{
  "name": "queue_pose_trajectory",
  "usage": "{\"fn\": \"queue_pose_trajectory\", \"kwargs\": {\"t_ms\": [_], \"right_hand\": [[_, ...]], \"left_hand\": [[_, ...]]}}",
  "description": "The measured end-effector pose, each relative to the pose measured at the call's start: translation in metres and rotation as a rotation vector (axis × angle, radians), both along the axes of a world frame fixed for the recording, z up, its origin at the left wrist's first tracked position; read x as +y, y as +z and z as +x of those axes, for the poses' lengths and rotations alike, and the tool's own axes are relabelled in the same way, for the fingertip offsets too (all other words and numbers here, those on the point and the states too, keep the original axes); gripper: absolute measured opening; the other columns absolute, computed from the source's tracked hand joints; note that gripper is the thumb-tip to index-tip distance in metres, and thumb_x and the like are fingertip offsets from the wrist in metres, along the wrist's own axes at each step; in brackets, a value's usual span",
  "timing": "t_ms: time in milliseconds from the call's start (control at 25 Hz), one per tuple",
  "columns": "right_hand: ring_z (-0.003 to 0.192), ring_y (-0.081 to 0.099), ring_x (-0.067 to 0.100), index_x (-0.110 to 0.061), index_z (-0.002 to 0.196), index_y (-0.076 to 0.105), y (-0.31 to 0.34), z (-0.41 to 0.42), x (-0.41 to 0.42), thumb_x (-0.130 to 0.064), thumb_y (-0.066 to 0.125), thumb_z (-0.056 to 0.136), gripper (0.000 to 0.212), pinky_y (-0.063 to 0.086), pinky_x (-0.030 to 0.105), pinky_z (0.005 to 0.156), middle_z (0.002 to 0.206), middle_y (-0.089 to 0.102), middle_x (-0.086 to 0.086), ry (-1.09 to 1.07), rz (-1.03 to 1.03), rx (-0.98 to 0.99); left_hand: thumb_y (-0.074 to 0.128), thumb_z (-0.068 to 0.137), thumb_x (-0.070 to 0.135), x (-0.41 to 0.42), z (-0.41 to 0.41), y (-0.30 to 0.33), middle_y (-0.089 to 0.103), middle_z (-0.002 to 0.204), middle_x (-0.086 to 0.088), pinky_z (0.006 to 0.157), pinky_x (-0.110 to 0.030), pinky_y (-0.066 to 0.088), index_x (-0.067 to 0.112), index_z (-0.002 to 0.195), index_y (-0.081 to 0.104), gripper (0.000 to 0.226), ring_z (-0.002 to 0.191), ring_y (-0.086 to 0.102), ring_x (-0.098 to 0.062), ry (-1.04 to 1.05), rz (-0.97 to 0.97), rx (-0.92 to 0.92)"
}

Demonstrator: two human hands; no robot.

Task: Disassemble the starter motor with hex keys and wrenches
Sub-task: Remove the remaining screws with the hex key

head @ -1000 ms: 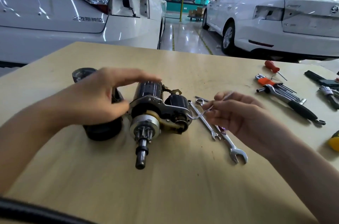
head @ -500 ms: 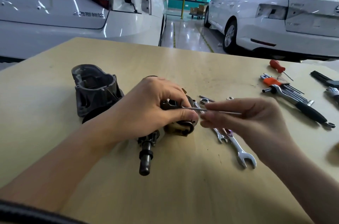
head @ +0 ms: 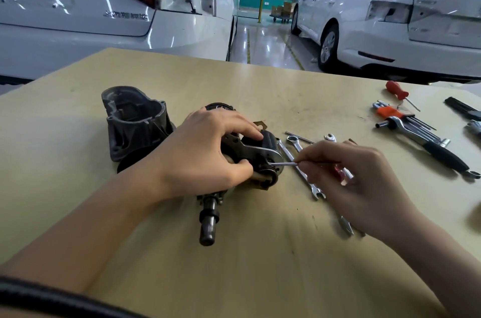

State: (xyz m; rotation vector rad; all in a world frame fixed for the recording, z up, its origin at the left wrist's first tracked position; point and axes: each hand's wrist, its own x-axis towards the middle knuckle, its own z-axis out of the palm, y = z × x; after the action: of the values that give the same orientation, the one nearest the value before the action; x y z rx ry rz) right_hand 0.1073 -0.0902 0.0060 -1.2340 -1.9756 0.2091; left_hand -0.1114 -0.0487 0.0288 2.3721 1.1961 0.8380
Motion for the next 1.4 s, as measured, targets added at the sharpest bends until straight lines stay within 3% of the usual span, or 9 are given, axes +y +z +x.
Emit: {"fn": "queue_pose_trajectory", "kwargs": {"t_ms": [120,320,520,720,1120,1320,1400], "right_hand": [[0.058,0.048,0.017,-0.018,0.082,0.074,-0.0017,-0.0005,0.0026,-0.019,0.061,0.081,0.013,0.036,0.016,0.054,0.066,0.062,-0.01,0.059,-0.034,0.056],[0.058,0.048,0.023,-0.017,0.086,0.076,-0.0049,0.0002,0.0037,-0.017,0.062,0.082,0.014,0.039,0.027,0.054,0.066,0.061,-0.002,0.082,-0.013,0.07],[0.055,0.042,0.018,-0.017,0.088,0.077,-0.0062,0.001,0.0053,-0.018,0.063,0.083,0.015,0.031,0.017,0.05,0.064,0.056,-0.006,0.104,-0.025,0.063],[0.055,0.042,0.019,-0.016,0.088,0.077,-0.0064,0.0018,0.0067,-0.018,0.062,0.083,0.016,0.033,0.021,0.05,0.061,0.059,0.0,0.106,0.015,0.033],[0.054,0.041,0.019,-0.016,0.087,0.078,-0.0038,-0.0016,0.003,-0.018,0.063,0.082,0.016,0.028,0.012,0.049,0.057,0.056,-0.001,0.067,0.025,-0.003],[0.057,0.045,0.02,-0.016,0.085,0.078,0.0,-0.0036,0.0026,-0.019,0.064,0.081,0.015,0.031,0.013,0.05,0.059,0.058,-0.007,0.028,0.028,-0.036],[0.057,0.045,0.021,-0.016,0.085,0.078,0.0001,-0.0032,0.0025,-0.015,0.069,0.082,0.01,0.03,0.014,0.049,0.058,0.058,-0.008,0.025,0.023,-0.042]], "left_hand": [[0.058,0.065,0.027,0.001,-0.0025,0.0016,0.066,0.115,0.02,0.105,-0.018,0.035,0.026,0.11,0.073,0.048,0.115,0.052,0.006,-0.025,-0.048,-0.021],[0.056,0.065,0.024,0.0023,-0.0034,0.0015,0.067,0.114,0.02,0.103,-0.016,0.036,0.027,0.109,0.074,0.047,0.114,0.052,0.007,-0.036,-0.084,-0.039],[0.056,0.065,0.024,0.003,-0.003,0.0009,0.066,0.114,0.021,0.103,-0.018,0.037,0.027,0.108,0.074,0.047,0.115,0.052,0.007,-0.038,-0.089,-0.046],[0.056,0.066,0.024,0.0031,-0.0029,0.0009,0.066,0.114,0.021,0.104,-0.019,0.037,0.028,0.108,0.074,0.047,0.115,0.052,0.006,-0.037,-0.089,-0.04],[0.057,0.066,0.023,0.0029,-0.0043,0.0008,0.067,0.113,0.022,0.104,-0.022,0.038,0.033,0.105,0.074,0.044,0.115,0.052,0.006,-0.05,-0.109,-0.056],[0.076,0.077,0.019,0.0026,-0.0028,0.0009,0.068,0.11,0.02,0.102,-0.021,0.04,0.037,0.099,0.076,0.029,0.111,0.055,0.006,-0.033,-0.124,-0.088],[0.079,0.07,0.03,0.0011,-0.0011,0.0011,0.069,0.106,0.019,0.098,-0.017,0.041,0.038,0.097,0.076,0.028,0.106,0.057,0.008,-0.012,-0.124,-0.094]]}}
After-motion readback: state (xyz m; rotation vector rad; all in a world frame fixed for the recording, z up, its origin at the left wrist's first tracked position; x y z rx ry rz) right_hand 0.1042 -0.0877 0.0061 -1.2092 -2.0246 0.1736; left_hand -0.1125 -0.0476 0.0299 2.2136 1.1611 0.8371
